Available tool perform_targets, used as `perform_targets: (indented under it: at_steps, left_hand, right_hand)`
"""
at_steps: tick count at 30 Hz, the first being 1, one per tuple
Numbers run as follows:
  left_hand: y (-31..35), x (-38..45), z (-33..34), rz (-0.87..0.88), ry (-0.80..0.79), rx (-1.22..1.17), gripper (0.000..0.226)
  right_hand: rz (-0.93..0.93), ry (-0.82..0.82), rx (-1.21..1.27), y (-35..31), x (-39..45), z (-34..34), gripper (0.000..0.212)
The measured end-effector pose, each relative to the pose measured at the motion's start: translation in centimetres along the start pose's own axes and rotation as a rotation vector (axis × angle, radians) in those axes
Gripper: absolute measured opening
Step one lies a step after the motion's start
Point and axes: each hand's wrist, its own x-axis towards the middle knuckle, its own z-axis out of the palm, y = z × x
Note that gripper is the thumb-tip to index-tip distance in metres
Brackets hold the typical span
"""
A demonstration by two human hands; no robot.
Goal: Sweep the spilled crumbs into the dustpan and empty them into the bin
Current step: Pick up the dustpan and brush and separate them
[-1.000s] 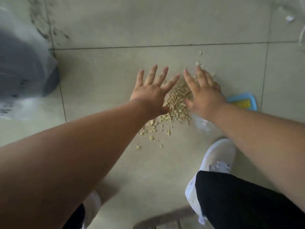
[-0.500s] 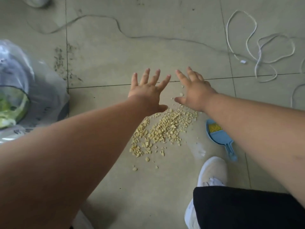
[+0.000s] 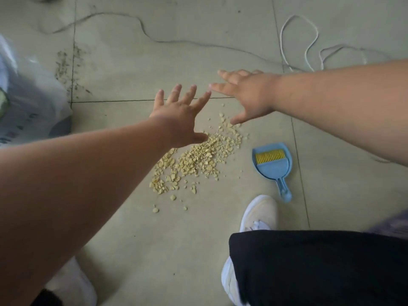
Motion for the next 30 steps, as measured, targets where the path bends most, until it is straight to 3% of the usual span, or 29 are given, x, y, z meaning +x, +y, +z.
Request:
perform_targets:
  at_steps: [8, 13, 18, 30]
  left_hand:
    - [11.1, -2.8, 1.6, 0.153, -0.043, 0.087, 0.112]
    - [15.4, -3.8, 4.7, 0.188, -0.029, 0.053, 0.100]
    - [15.4, -5.1, 8.2, 0.153, -0.085, 0.102, 0.094]
    - [13.9, -3.4, 10.6, 0.126, -0.173, 0.085, 0.092]
  right_hand:
    - [0.090, -0.027, 0.116, 1.6, -11.3, 7.7, 0.107]
    - [0.207, -0.068, 0.322, 2.1, -14.6, 14.3, 0.108]
    - [0.309, -0.067, 0.483, 1.4, -14.0, 20.5, 0.105]
    - [0.331, -0.300, 0.426, 0.2, -13.1, 28.4, 0.114]
